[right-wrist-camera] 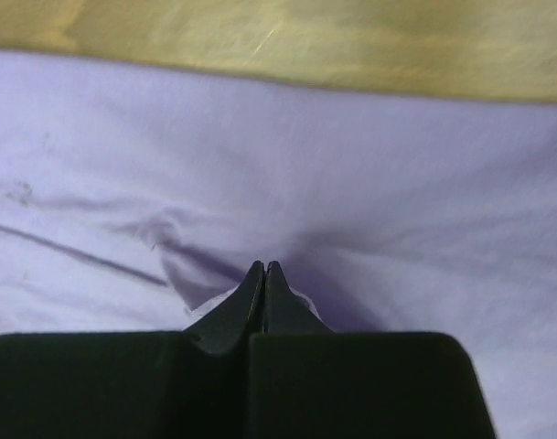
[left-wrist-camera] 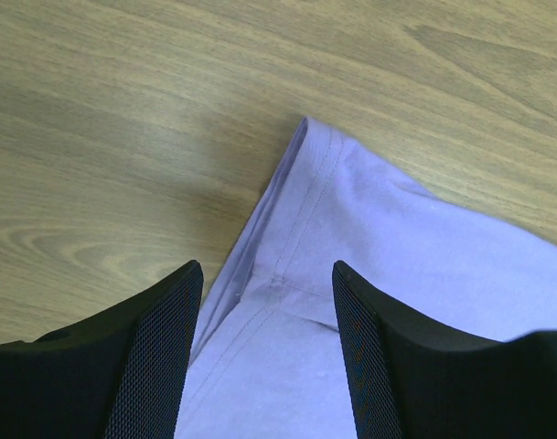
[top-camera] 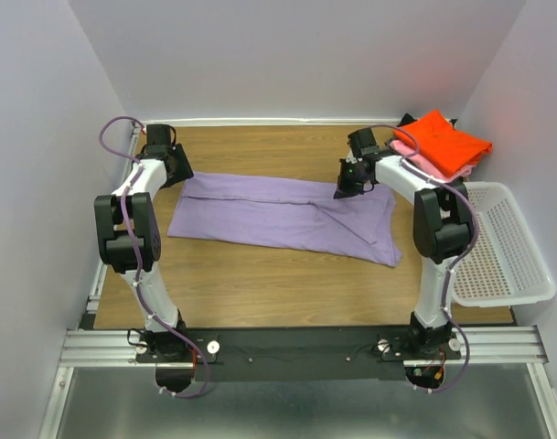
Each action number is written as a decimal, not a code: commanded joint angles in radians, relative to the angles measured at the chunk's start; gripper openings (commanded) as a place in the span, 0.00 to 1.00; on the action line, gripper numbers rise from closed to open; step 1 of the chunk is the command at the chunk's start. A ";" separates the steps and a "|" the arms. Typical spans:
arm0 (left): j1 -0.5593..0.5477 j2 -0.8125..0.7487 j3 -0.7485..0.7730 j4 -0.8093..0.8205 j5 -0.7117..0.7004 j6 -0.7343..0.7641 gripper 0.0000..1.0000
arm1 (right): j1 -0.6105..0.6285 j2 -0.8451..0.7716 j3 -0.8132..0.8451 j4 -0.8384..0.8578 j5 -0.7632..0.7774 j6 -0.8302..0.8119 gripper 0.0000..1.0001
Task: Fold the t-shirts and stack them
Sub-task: Fold the tshirt
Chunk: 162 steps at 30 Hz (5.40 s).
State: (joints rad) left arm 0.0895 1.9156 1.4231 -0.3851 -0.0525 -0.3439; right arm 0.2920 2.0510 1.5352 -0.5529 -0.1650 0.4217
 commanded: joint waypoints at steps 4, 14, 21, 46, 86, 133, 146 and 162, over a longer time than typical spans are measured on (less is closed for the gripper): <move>-0.002 -0.038 -0.023 0.020 -0.004 0.020 0.67 | 0.079 -0.081 -0.069 -0.071 0.028 0.045 0.02; -0.002 -0.043 -0.033 0.015 -0.004 0.048 0.67 | 0.164 -0.100 -0.089 -0.099 0.047 0.109 0.02; -0.002 -0.058 -0.053 0.017 -0.007 0.066 0.67 | 0.202 -0.126 -0.103 -0.137 0.061 0.147 0.05; -0.127 -0.072 -0.001 0.020 -0.007 0.059 0.66 | 0.116 -0.252 -0.102 -0.177 0.239 0.109 0.60; -0.218 -0.007 0.037 0.025 0.006 0.075 0.66 | 0.042 -0.356 -0.348 -0.137 -0.097 0.040 0.57; -0.293 -0.110 -0.401 0.031 0.062 -0.087 0.64 | -0.051 0.451 0.489 -0.151 0.138 0.035 0.61; -0.304 -0.184 -0.593 0.051 0.207 -0.096 0.63 | -0.050 0.710 0.927 -0.148 0.012 0.164 0.66; -0.450 -0.239 -0.699 0.095 0.460 -0.159 0.63 | -0.050 0.764 0.959 0.008 -0.060 0.264 0.76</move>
State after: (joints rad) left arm -0.3088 1.6119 0.8032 -0.1104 0.2932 -0.4774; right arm 0.2401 2.7201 2.5053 -0.5030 -0.2096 0.6678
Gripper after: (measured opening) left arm 0.625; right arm 0.750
